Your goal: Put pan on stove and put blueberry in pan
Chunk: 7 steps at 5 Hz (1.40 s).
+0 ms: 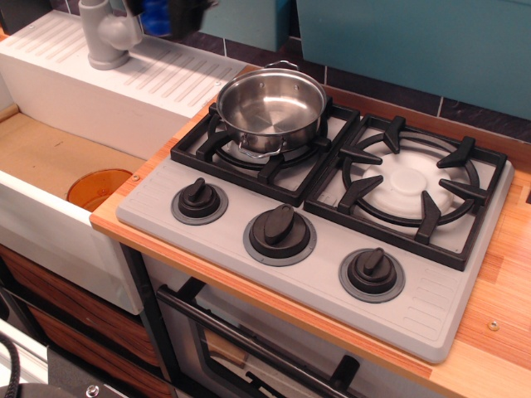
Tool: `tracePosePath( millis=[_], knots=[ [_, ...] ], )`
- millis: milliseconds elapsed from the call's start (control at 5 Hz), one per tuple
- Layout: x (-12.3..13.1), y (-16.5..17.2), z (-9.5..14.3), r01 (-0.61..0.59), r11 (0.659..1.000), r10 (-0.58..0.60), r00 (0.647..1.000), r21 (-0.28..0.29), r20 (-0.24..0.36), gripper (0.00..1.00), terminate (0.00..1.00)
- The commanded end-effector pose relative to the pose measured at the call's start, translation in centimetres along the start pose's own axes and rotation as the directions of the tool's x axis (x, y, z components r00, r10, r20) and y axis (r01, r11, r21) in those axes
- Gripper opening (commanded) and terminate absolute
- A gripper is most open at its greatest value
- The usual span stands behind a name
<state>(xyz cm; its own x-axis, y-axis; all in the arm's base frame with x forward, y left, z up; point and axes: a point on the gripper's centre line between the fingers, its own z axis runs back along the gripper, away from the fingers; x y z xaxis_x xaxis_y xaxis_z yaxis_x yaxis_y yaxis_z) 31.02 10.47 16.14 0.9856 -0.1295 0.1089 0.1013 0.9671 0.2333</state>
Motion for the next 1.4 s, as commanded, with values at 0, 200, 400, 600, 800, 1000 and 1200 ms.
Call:
tracePosePath(
  millis=[0,200,400,600,800,1000,1200],
  knots=[
    [2.7,-3.6,0.9,0.003,1.000,-0.002,0.998,-0.020,0.065,0.00,0.00],
    [3.6,-4.9,-0.2,0.013,0.999,-0.010,0.996,-0.040,0.084,0.00,0.00],
    [4.4,-5.9,-1.6,0.014,0.999,-0.008,0.994,-0.050,0.112,0.00,0.00],
    [4.7,-6.3,-2.3,0.017,0.999,-0.012,0.993,-0.046,0.118,0.00,0.00],
    [4.4,-5.9,-1.9,0.025,0.999,-0.021,0.994,-0.033,0.105,1.00,0.00],
    [4.6,-5.7,-1.5,0.029,0.999,-0.025,0.994,-0.038,0.108,1.00,0.00],
    [4.7,-5.7,-1.1,0.032,0.999,-0.028,0.993,-0.035,0.114,1.00,0.00]
  ],
)
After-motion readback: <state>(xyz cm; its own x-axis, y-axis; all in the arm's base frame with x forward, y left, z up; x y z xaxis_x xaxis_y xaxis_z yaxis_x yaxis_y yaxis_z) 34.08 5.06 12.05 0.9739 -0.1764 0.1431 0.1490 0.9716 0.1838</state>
